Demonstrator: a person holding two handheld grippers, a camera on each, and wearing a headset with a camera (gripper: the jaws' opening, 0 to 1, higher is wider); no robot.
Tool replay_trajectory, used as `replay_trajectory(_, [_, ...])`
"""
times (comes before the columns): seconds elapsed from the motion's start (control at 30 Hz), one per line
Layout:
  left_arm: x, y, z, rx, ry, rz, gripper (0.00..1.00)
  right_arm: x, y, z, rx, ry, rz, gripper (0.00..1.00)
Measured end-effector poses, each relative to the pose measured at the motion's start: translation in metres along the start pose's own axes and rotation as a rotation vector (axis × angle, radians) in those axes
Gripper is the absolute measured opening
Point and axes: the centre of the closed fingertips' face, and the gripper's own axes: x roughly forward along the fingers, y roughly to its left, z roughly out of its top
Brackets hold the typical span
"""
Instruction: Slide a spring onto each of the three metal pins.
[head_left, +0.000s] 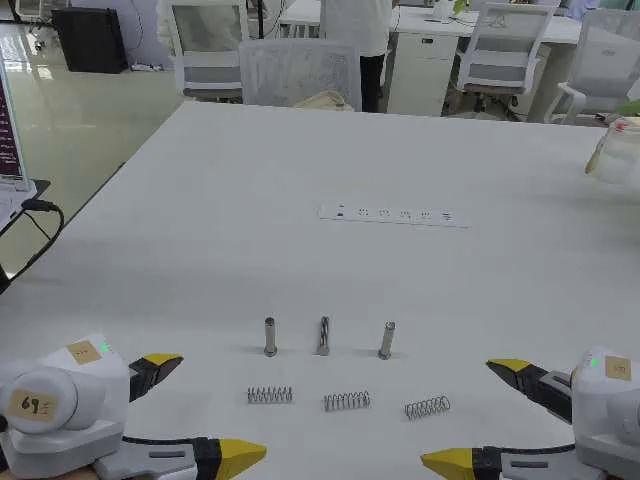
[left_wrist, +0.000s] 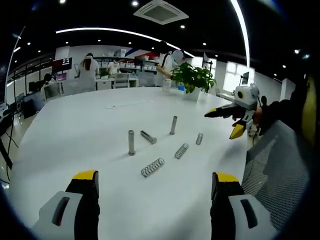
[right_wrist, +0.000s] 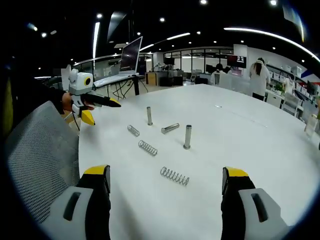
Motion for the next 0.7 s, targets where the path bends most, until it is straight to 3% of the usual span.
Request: replay_trajectory(0.7, [0.0018,-0.0008,0.0001,-0.003,-0.004,-0.002,0.89,-0.0015,-0.0012,0.0002,-0.002,0.0,-0.008,0.9])
